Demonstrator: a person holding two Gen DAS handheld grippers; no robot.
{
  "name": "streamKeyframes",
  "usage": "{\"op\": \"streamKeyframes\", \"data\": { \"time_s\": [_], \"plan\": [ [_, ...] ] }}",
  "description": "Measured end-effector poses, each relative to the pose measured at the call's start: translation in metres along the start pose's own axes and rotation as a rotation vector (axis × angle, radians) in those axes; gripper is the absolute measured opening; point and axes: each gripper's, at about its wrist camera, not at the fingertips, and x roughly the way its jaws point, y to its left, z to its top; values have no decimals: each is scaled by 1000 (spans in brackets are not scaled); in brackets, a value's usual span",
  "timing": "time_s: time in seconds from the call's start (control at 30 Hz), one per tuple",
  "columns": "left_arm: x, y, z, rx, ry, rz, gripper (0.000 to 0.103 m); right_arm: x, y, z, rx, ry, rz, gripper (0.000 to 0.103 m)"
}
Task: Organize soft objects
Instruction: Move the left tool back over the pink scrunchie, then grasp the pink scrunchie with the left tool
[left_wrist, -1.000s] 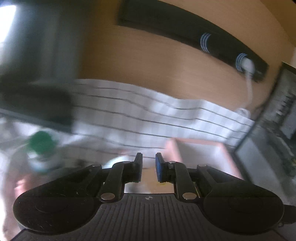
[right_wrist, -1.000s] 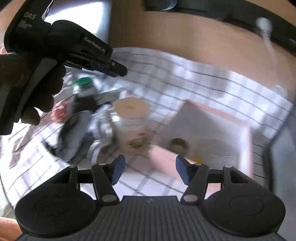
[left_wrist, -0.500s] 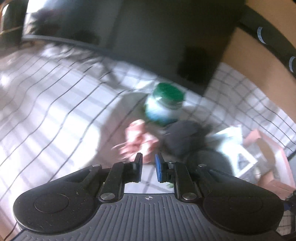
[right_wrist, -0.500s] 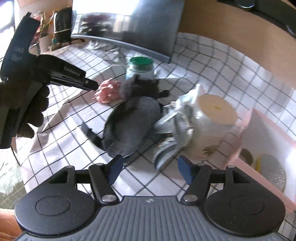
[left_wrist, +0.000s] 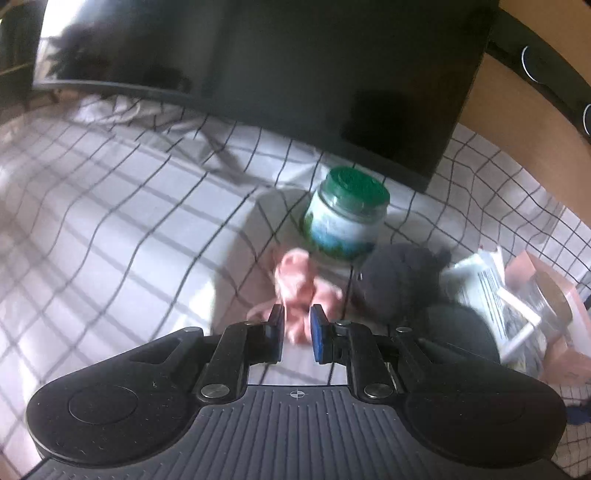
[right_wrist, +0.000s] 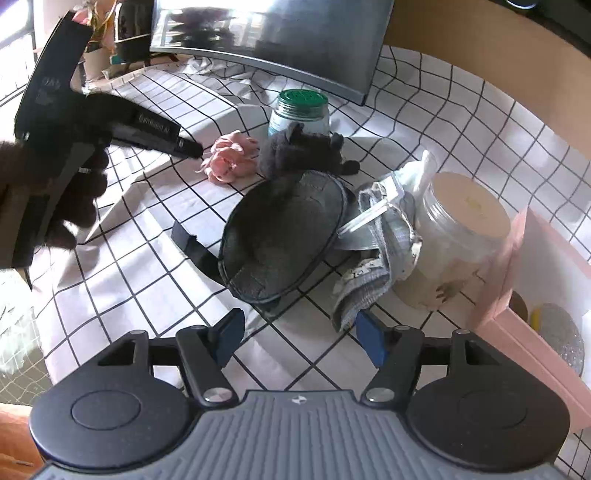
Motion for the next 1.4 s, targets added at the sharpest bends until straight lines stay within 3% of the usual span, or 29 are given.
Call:
{"op": "streamKeyframes", "data": {
  "time_s": [0.17, 0.33, 0.47, 0.63, 0.77, 0.9, 1.0, 1.07, 1.27, 1.4],
  "plan": [
    [30, -2, 21, 4, 20, 0, 17, 3, -1, 1, 11, 8, -6, 67],
    [60, -7, 21, 65, 156, 2, 17, 6, -2, 0, 29, 23, -12, 67],
    [62, -10, 19, 98, 169, 10, 17, 8, -6, -2, 53, 30, -8, 67],
    [64, -16, 18, 139, 248, -88, 17, 7, 1, 0, 43, 21, 6, 67],
    [63, -23, 16, 184, 252, -65, 17, 3, 7, 1, 26, 8, 9, 67],
    [63, -45, 9, 377, 238, 26, 19, 0, 6, -2, 16, 8, 2, 67],
    [63, -51, 0, 471, 197, 114, 40, -3, 1, -3, 14, 2, -15, 67],
    [62, -46, 2, 431, 201, 129, 46, -7, -4, -2, 23, -15, -18, 67],
    [64, -32, 11, 276, 249, 79, 41, -16, -17, 23, 54, -76, -14, 67],
    [64, -32, 13, 276, 252, 59, 41, -17, -26, 66, 60, -136, -4, 72]
  ]
}}
